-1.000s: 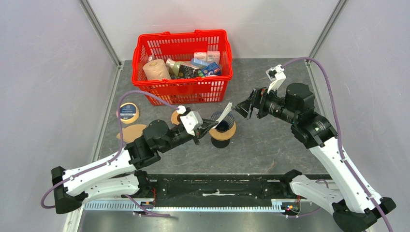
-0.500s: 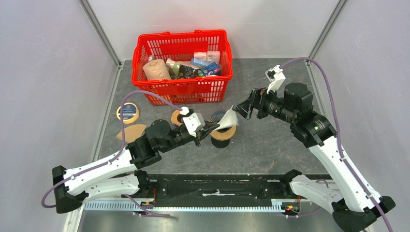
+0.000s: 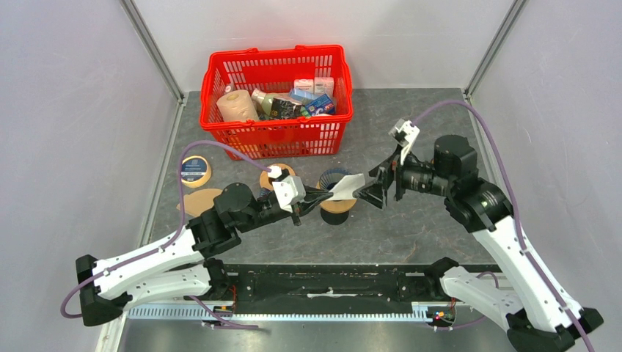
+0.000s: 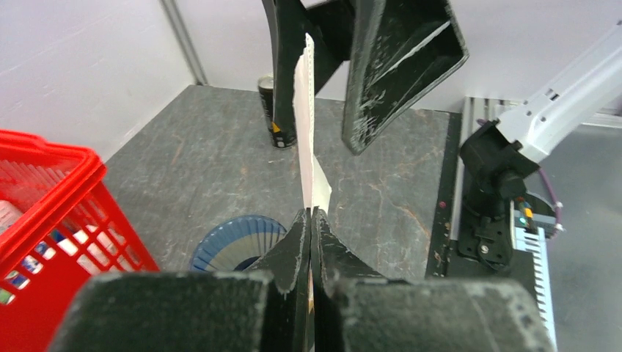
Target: Place the coffee filter in the dripper
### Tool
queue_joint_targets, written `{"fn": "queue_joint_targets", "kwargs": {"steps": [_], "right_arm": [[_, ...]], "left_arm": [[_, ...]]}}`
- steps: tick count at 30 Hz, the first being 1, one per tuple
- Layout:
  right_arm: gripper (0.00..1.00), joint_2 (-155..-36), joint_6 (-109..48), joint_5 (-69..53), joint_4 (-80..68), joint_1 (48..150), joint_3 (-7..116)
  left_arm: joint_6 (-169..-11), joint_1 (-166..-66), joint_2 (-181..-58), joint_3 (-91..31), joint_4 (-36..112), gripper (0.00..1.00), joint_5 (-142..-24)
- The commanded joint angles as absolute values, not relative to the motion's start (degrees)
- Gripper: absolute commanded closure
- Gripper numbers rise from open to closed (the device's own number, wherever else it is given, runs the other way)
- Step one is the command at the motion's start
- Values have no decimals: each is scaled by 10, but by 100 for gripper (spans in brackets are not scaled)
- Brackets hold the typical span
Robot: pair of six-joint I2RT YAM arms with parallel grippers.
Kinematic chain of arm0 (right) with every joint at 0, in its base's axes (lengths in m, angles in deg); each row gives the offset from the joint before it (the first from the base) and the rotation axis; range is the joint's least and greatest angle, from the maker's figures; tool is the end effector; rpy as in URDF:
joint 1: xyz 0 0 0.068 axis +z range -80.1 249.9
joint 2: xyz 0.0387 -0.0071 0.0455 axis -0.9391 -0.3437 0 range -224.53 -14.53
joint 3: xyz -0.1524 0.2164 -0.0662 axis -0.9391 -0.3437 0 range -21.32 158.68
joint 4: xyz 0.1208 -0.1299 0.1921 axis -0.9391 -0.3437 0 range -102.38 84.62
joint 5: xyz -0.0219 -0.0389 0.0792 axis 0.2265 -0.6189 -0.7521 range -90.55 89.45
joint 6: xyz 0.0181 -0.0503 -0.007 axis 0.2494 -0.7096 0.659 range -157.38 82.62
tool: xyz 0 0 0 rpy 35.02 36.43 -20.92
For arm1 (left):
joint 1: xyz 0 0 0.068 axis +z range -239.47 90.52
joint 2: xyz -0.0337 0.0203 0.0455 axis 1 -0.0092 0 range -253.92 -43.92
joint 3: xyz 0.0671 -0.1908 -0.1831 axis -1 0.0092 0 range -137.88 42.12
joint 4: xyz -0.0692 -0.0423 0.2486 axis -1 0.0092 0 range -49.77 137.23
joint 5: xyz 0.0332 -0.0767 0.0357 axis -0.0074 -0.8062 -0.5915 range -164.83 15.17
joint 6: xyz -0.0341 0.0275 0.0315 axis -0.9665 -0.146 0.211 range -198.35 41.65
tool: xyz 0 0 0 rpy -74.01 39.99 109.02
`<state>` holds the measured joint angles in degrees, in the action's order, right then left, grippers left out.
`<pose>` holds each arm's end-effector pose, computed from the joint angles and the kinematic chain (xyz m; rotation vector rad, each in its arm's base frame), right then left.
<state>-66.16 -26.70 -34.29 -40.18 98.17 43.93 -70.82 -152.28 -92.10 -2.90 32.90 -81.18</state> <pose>0.1462 0.1012 0.3990 -0.7056 1.8843 1.0128 0.0883 -0.1806 0.3645 0.9727 1.2191 -0.8534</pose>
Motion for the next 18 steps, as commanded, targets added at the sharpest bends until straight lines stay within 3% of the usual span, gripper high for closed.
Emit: {"fn": "queue_joint_targets", "kwargs": {"steps": [1,7,10,16,18], "right_arm": [[3,-617,-369,-394,-389,981,423],[5,-614,-424,-470,-377,981,417],[12,-625,-433,-510,-383,981,424],[53,-641,-442,-592,-386,981,433],[75,-644,-443,-608,-381,981,433]], "left_arm": [[-690,-1517,-931,-58,346,98,-884],[-692,-1495,-944,-75,365,98,-967],[-691,-1487,-948,-79,372,98,-991],[-694,-1483,-953,-83,374,98,-998],[-699,-1483,-956,-87,376,98,-999]]}}
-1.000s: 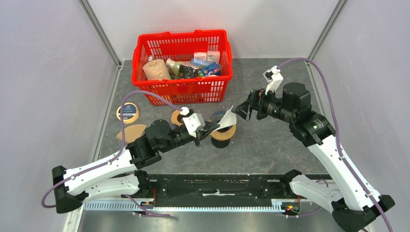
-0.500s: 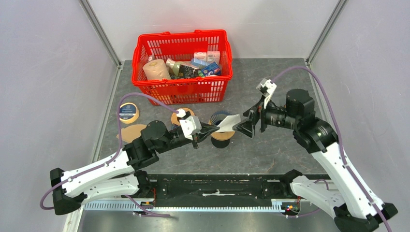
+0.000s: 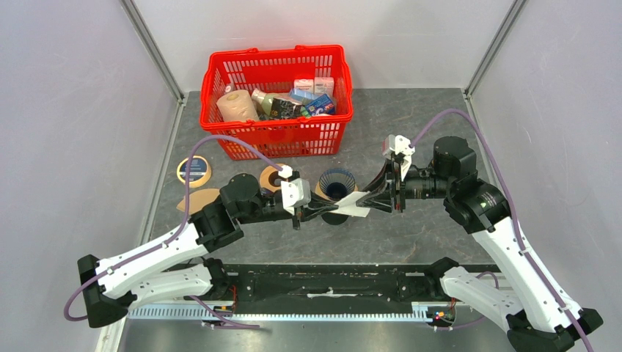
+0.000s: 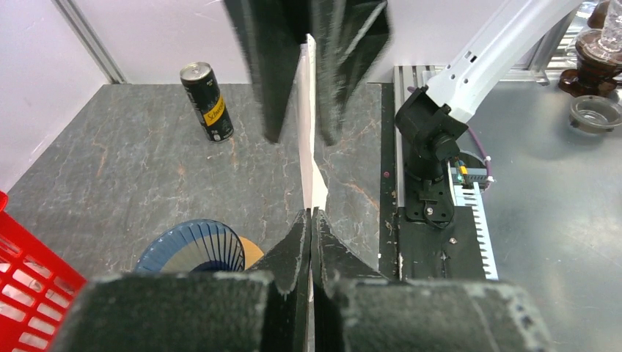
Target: Place the coffee filter in the dripper
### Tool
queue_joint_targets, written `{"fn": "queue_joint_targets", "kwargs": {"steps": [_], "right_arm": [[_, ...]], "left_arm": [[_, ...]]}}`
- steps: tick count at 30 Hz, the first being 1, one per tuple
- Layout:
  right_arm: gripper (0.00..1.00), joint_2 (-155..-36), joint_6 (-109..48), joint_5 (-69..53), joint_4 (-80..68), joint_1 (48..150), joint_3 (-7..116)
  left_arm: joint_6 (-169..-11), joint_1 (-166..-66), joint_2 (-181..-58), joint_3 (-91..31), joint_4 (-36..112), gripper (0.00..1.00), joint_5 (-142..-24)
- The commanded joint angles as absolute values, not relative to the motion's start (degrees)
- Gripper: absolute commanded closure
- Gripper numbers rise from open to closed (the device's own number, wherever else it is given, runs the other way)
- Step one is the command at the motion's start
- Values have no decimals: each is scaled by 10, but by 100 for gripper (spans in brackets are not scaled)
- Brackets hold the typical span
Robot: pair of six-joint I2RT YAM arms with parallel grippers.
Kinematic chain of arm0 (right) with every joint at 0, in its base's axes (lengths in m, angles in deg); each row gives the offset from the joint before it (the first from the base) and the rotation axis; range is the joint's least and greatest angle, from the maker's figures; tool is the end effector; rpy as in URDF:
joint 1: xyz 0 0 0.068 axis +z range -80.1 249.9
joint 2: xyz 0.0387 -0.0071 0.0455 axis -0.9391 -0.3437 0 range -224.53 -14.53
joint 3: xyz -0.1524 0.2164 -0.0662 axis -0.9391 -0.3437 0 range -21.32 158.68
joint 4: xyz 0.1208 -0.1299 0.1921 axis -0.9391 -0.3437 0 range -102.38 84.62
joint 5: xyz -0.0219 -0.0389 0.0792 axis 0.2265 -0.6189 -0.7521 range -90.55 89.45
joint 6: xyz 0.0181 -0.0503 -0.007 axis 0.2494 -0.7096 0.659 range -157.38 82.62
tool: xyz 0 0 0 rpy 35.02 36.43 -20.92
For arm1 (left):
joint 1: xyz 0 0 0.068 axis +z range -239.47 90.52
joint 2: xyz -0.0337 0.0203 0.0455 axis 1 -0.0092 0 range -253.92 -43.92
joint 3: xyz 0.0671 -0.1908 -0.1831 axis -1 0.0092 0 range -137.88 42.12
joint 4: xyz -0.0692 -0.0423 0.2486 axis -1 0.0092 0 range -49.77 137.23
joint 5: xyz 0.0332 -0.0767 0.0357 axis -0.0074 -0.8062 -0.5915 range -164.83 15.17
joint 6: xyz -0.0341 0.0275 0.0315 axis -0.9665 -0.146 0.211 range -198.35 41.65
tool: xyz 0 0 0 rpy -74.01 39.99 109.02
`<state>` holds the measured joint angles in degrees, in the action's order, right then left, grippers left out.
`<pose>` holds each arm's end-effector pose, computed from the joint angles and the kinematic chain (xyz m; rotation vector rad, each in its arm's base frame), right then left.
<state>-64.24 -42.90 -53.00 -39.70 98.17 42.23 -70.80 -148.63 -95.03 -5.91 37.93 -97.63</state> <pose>0.1297 0.1018 0.3982 -1.1360 1.5770 1.1396 0.0952 -0.1865 0.3642 1.1785 1.1948 -1.0057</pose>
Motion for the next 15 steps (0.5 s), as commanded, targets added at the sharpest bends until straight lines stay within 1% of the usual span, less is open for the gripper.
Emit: {"fn": "queue_joint_targets", "kwargs": {"steps": [1,2,3,4,5,6,9,13,15], "right_arm": [[90,-645,-441,-609,-379,981,435],[100,-645,-436,-599,-376,981,437],[100,-645,-429,-586,-375,981,440],[100,-645,-423,-577,-374,981,441],[100,-644,-418,-568,-371,981,443],[100,-643,-416,-567,-368,982,443],[100,-642,-420,-577,-357,981,441],[100,-657,-420,-581,-358,981,448],[100,-660,-429,-575,-357,981,451]], "left_arm": [[-702,-1483,-957,-90,379,98,-997],[-704,-1483,-959,-92,387,86,-993],[-707,-1483,-959,-94,390,67,-987],[-712,-1483,-959,-94,390,43,-982],[-720,-1483,-959,-91,388,25,-973],[-733,-1483,-959,-86,380,17,-964],[-773,-1483,-971,-63,341,15,-953],[-818,-1482,-997,-80,336,14,-960],[-834,-1483,-1007,-88,335,24,-965]]}}
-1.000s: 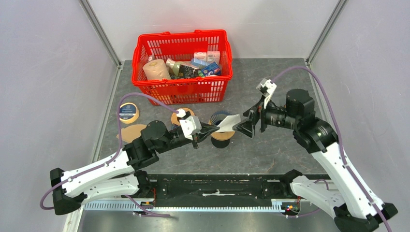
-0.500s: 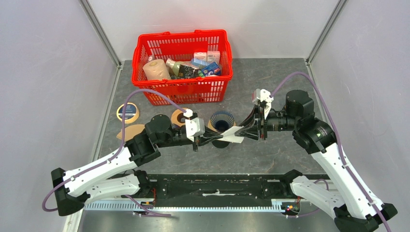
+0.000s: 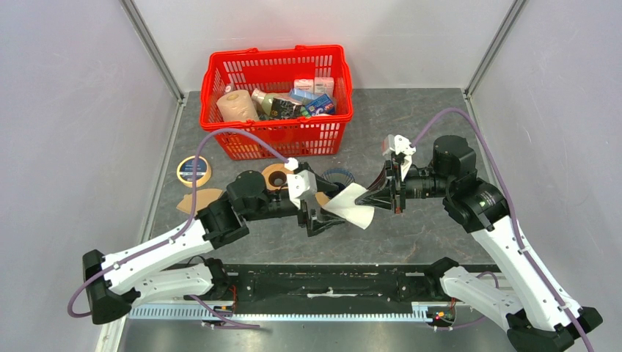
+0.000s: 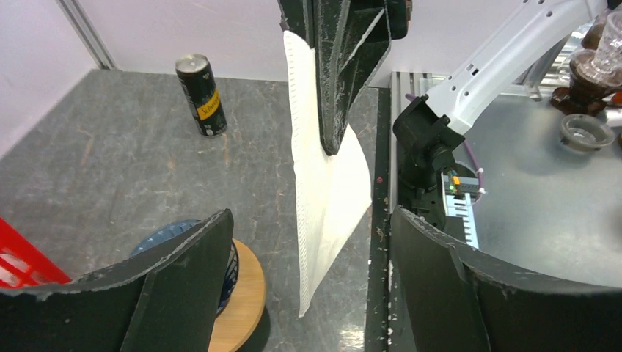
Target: Place the coffee filter in the dripper
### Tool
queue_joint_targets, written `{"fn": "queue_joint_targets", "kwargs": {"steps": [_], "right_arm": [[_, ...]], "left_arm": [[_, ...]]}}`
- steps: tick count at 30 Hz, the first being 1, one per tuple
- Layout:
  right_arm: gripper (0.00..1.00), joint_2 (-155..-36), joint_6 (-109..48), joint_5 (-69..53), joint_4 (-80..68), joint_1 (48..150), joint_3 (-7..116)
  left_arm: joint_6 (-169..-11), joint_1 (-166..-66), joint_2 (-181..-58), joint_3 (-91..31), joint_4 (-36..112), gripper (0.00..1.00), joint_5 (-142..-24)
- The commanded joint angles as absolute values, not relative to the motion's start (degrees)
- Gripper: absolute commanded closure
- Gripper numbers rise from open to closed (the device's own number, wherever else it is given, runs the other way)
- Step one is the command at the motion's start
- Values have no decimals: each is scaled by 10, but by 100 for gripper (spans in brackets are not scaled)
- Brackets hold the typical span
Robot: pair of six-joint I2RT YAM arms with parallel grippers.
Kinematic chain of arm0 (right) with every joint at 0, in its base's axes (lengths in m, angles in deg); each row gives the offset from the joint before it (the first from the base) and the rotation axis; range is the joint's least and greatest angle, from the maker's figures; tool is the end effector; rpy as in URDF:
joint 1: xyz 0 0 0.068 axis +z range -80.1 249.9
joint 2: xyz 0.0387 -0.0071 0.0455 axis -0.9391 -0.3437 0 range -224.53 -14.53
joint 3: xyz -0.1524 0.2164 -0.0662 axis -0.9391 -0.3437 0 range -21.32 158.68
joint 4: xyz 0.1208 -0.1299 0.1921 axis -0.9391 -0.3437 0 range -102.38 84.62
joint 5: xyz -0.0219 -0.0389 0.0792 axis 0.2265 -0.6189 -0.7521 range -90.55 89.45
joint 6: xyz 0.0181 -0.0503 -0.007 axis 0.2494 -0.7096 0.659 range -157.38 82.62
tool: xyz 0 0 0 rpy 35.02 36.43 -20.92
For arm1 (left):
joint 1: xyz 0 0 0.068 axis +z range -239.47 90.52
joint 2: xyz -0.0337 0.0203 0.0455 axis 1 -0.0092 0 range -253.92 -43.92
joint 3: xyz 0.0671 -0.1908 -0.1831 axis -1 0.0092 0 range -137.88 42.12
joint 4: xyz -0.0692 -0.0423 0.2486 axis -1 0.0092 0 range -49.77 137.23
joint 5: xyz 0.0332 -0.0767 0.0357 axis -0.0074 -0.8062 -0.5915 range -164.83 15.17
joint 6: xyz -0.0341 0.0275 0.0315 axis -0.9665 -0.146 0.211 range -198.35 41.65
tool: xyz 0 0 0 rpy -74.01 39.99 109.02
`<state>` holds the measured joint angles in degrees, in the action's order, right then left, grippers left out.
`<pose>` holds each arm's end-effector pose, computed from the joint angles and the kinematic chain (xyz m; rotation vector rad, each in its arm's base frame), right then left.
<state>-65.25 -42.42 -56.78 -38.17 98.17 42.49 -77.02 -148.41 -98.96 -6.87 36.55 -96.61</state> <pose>0.1323 0.1048 0.4001 -1.1697 1.5371 1.2022 0.1051 -0.2002 0.3592 1.1193 1.3062 -1.0673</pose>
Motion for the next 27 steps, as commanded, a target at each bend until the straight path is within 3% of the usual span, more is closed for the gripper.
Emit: {"fn": "queue_joint_targets", "kwargs": {"steps": [1,4,9,11,15,16,20,21,27], "right_arm": [[100,-661,-432,-570,-354,981,452],[100,-662,-444,-559,-350,981,456],[100,-683,-456,-553,-356,981,466],[100,-693,-457,-553,-360,981,472],[100,-702,-455,-537,-359,981,483],[94,-703,-442,-518,-349,981,485],[13,-697,-368,-382,-307,981,483],[4,-693,-343,-326,-299,981,481],[3,-634,-283,-126,-244,981,421]], "left_arm": [[-841,-1482,-1011,-90,336,33,-963],[-859,-1483,-1012,-82,317,53,-951],[-899,-1469,-1011,-72,277,73,-913],[-910,-1459,-1012,-68,267,94,-927],[-901,-1443,-1012,-58,254,98,-961],[-894,-1439,-1010,-49,242,98,-960],[-866,-1387,-1005,-35,227,98,-998],[-859,-1359,-1007,-39,228,98,-1034],[-792,-1268,-1036,-85,251,98,-1255]]}}
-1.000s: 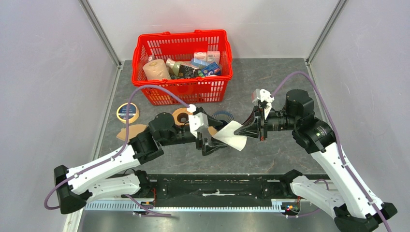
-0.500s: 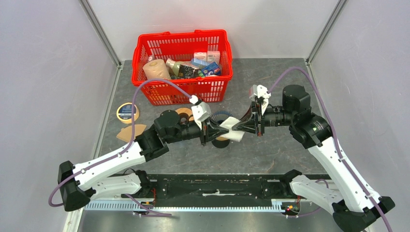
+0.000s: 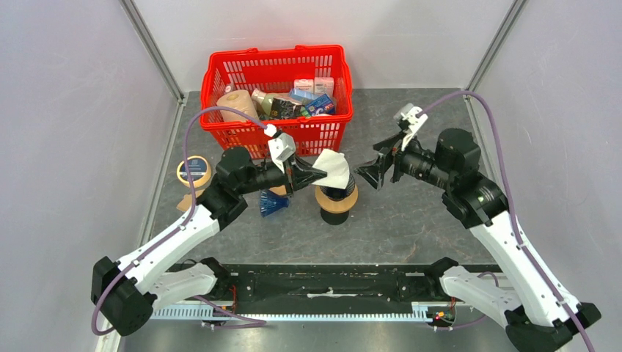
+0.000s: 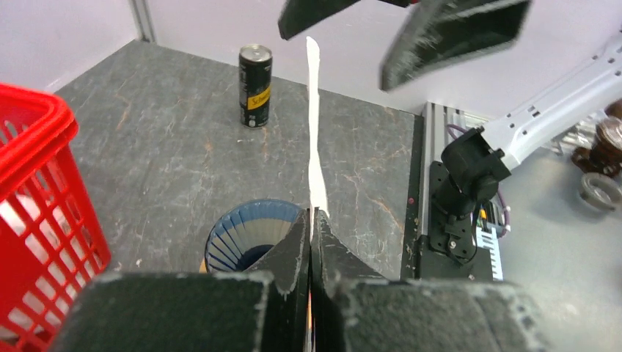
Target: Place the coffee filter in the dripper
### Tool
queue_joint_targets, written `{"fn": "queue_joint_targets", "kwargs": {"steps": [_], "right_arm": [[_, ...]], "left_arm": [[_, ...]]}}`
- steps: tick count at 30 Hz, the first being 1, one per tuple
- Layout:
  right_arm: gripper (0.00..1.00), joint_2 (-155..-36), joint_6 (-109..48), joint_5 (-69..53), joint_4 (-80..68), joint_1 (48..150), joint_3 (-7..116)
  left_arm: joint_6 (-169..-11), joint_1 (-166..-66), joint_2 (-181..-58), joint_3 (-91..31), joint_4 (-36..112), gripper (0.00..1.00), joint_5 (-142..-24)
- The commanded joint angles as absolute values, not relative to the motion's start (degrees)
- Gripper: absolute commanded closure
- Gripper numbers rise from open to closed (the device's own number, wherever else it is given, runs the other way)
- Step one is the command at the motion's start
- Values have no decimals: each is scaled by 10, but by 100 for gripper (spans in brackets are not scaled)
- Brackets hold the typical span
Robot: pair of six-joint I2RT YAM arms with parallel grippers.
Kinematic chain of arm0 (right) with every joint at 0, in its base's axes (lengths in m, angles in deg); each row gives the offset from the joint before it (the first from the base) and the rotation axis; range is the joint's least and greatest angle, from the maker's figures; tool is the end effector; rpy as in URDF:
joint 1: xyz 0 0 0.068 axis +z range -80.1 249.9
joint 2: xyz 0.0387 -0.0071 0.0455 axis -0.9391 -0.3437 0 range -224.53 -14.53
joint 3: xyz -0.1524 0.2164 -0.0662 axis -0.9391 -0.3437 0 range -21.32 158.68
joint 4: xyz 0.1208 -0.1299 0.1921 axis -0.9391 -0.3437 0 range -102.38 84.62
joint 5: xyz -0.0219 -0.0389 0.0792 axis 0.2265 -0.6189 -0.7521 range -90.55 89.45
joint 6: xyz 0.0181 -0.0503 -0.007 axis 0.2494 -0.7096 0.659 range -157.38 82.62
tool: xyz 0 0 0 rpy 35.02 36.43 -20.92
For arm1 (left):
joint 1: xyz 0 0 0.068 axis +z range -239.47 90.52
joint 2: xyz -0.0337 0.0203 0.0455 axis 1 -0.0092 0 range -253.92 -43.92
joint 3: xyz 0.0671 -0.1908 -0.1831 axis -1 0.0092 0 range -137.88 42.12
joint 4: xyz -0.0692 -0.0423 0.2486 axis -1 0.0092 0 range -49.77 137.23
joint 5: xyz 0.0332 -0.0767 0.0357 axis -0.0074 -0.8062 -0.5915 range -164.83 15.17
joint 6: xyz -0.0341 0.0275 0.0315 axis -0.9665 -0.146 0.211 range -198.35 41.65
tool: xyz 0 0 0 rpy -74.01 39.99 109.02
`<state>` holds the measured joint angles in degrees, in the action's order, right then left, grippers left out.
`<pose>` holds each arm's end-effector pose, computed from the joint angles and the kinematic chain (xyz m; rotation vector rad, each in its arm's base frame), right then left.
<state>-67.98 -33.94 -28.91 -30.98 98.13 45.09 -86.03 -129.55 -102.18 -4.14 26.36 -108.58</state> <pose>0.1601 0.1052 0.4159 -0.7445 1.6859 0.8334 0.1684 -0.1676 0.3491 0.9148 1.3768 -1.0974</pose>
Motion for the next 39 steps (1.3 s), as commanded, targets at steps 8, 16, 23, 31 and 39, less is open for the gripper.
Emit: {"fn": "queue_joint_targets", "kwargs": {"steps": [8,16,23,31,39], "right_arm": [[3,-568,-290,-150,-155,981,340],[3,-563,-333,-308,-151,981,345],[3,-571,-326,-338,-147,981,362],[3,-611,-327,-344,-161,981,393],[3,-627,-335,-331,-184,982,402]], "left_arm": [[-647,-1263,-1068,-180,431,98,-1347],[-578,-1260,-1093,-231,535,98,-1314],[-567,-1253,-1100,-236,546,98,-1320],[-570,-1252,-1104,-239,546,98,-1330],[-578,-1252,-1102,-239,541,98,-1335]]}}
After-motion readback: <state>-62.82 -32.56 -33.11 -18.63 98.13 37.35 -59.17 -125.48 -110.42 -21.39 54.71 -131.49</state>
